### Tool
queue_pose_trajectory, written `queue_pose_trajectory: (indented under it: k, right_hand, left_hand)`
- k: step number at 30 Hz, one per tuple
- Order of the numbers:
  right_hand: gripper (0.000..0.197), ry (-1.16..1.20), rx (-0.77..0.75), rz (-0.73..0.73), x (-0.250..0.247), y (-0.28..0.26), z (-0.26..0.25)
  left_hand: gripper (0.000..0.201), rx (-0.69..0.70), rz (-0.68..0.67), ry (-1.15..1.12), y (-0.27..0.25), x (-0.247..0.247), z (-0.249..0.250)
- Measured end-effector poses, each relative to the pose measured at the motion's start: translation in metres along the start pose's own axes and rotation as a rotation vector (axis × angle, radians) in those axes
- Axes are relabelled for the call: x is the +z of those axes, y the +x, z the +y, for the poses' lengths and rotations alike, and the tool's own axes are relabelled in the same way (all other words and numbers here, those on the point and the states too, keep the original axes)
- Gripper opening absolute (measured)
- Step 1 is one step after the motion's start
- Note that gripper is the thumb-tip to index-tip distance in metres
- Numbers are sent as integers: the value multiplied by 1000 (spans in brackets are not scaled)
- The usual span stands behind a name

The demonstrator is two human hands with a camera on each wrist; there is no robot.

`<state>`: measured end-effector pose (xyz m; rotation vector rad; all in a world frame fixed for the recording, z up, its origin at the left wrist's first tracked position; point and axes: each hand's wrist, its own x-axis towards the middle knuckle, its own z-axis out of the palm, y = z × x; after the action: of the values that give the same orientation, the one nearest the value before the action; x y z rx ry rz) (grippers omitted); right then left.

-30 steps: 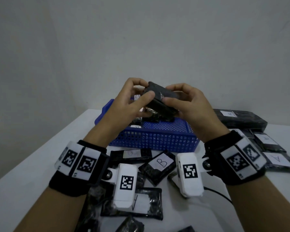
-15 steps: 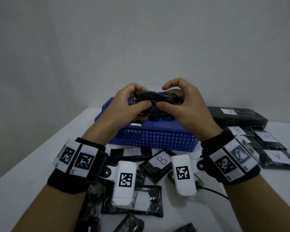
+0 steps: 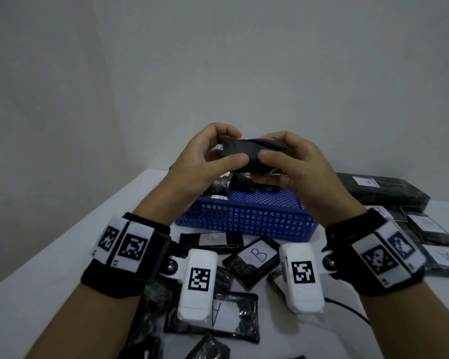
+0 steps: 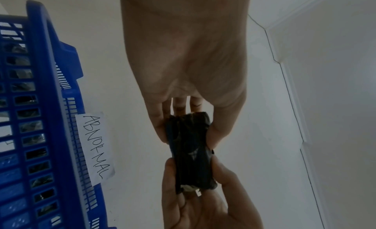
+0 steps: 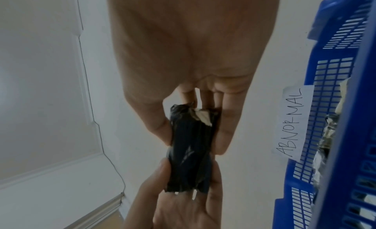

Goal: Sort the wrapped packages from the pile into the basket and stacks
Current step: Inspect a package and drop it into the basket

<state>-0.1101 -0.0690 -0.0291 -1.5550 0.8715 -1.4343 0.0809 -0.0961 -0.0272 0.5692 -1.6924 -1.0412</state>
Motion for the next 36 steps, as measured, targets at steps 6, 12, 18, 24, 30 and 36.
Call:
queue_pose_trajectory:
  k: [6, 12, 18, 24, 30, 36]
  right_hand:
    - [15, -142, -141, 115, 3, -1, 4]
    - [18, -193, -181, 100, 5, 1, 10]
    - [30, -168, -166, 18, 0, -2, 4]
    - [23, -148, -62, 108, 1, 0, 1]
    - [23, -276, -211, 159, 3, -1, 2]
    - [24, -308, -239, 161, 1, -1, 2]
  left_hand:
    - [31, 59, 24, 127, 1, 3, -4]
    - [28, 90, 30, 190, 1, -2, -4]
    - [18, -10, 46, 76, 2, -3, -4]
    - [28, 22, 6, 46, 0, -5, -2]
    - [37, 58, 37, 151, -1, -3, -2]
    - [36, 16, -26, 118, -2, -3, -1]
